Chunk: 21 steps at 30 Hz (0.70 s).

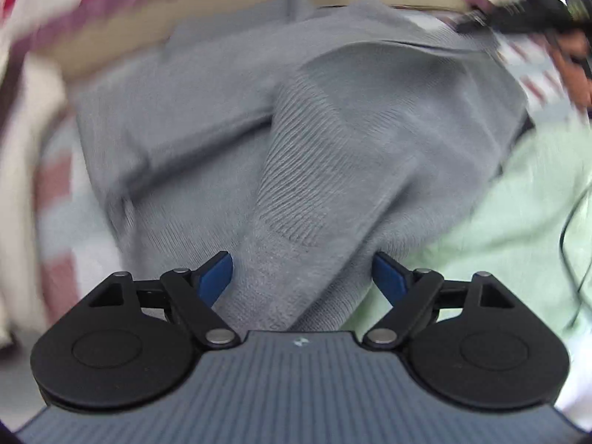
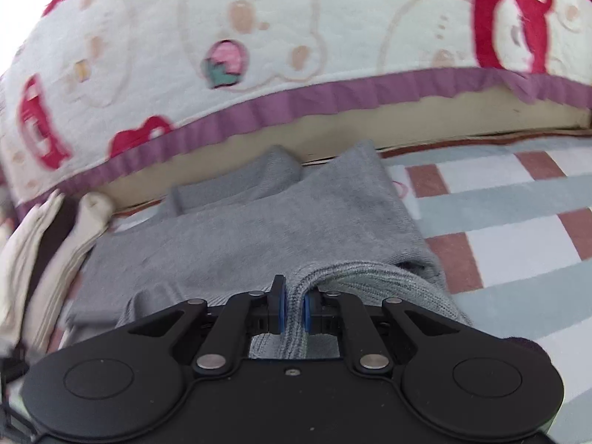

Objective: Fold clothes
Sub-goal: 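Fold the polo side over the cat print with the right gripper while the left gripper grasps the knit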

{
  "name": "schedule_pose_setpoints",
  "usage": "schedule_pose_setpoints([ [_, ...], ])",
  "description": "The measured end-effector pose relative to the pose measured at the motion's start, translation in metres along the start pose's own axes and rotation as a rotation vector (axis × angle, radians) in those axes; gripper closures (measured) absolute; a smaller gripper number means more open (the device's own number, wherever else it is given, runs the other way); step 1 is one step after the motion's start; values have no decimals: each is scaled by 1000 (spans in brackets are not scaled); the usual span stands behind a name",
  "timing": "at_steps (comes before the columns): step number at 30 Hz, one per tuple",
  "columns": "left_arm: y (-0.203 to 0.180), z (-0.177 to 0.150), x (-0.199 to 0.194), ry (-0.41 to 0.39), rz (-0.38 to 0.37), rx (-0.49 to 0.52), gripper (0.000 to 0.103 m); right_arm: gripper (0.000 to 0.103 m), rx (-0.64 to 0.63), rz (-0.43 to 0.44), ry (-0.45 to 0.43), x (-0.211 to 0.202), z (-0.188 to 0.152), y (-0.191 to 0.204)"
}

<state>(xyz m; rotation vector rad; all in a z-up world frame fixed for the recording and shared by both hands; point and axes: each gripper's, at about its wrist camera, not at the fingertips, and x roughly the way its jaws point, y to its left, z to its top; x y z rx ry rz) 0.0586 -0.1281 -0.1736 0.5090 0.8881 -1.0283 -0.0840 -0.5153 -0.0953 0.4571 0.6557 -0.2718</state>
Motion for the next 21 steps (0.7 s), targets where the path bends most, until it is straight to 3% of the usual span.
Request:
schedule_pose_setpoints([
  [4,16,5,-8,-86,-20,-82,21,91,-25,-25,47,-9,-20,-12],
  [6,16,9,0,-112,10,-55,21,91,18,8,62,-10,-32,-22],
  [7,14,11,6,-114,17,-33,20,91,16,13,74,-10,-38,-23],
  [9,9,14,20,-101,12,8,10,91,0,9,100,-9,-47,-23],
  [13,4,15,44,-50,-13,5,10,91,21,-11,135,2,-58,-30],
  [14,4,14,46,-55,-20,-6,20,91,31,-9,138,3,-59,-32],
  [15,6,14,45,-63,-33,-11,55,91,27,0,134,2,-60,-32],
  [17,7,14,34,-83,-16,6,88,93,25,1,118,-10,-64,-33],
  [19,11,10,11,-138,-25,-18,88,93,27,-8,98,-26,-69,-34],
  [21,20,4,-20,-205,-78,-105,89,93,29,-17,78,-43,-75,-35],
])
